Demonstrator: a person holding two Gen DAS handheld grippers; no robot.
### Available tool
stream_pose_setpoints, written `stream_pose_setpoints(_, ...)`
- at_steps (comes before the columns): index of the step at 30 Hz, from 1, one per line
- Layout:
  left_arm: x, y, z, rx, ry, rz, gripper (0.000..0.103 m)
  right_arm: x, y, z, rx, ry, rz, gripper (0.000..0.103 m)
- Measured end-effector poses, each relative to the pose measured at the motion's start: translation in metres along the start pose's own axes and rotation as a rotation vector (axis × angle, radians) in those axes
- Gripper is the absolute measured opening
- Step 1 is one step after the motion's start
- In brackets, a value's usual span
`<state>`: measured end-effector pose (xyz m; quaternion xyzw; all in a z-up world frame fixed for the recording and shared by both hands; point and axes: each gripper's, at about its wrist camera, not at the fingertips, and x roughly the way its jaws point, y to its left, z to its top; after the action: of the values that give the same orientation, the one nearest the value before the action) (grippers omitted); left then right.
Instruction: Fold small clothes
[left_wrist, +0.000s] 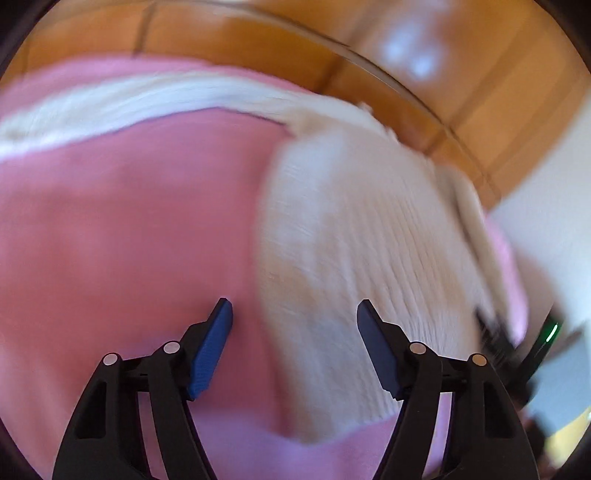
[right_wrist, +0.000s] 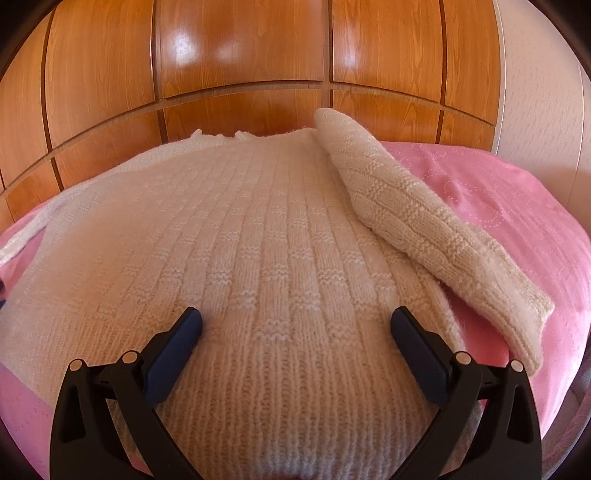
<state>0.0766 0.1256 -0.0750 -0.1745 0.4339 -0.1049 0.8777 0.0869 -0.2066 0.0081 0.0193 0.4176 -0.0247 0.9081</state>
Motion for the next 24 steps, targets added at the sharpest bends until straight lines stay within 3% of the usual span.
stream_pose_setpoints(1, 0.004, -0.015, -0.006, 0.034, 0.01, -0.007, 0.061, 0.0, 0.0, 0.0, 0.0, 0.0, 0.005, 0.101)
stream_pose_setpoints(3, 0.008, -0.028, -0.015, 0.025, 0.004, 0.017, 0.057, -0.002, 0.0, -0.001, 0.0, -0.001, 0.011, 0.101)
stream_pose_setpoints(5, 0.013, -0.031, -0.015, 0.04, -0.002, 0.054, 0.031, -0.003, -0.001, -0.001, -0.007, 0.008, 0.018, 0.101)
stream_pose_setpoints(6, 0.011, -0.025, -0.016, 0.033, -0.002, 0.069, 0.027, -0.005, -0.001, 0.0, -0.015, 0.018, 0.022, 0.101)
stream_pose_setpoints(7, 0.01, -0.022, -0.012, 0.005, 0.004, 0.052, 0.016, -0.006, -0.002, 0.0, -0.019, 0.029, 0.028, 0.101)
stream_pose_setpoints(10, 0.003, -0.013, -0.008, -0.062, 0.016, -0.008, 0.012, -0.024, -0.018, 0.004, 0.06, 0.051, 0.061, 0.101)
stream_pose_setpoints(13, -0.002, -0.013, -0.014, -0.048, 0.014, -0.013, 0.01, -0.032, -0.041, 0.005, 0.143, 0.098, 0.143, 0.101)
stream_pose_setpoints(18, 0.004, -0.011, -0.018, -0.102, -0.006, -0.059, 0.011, -0.046, -0.09, 0.006, 0.27, 0.137, 0.149, 0.1)
stream_pose_setpoints(20, 0.008, -0.009, -0.017, -0.116, -0.004, -0.075, 0.02, -0.042, -0.107, 0.004, 0.341, 0.187, 0.188, 0.091)
stream_pose_setpoints(23, 0.013, -0.011, -0.015, -0.105, 0.0, -0.069, 0.02, -0.036, -0.12, 0.002, 0.384, 0.219, 0.215, 0.075)
stream_pose_setpoints(24, 0.015, -0.014, -0.013, -0.095, 0.004, -0.06, 0.018, -0.036, -0.119, 0.003, 0.376, 0.215, 0.22, 0.064)
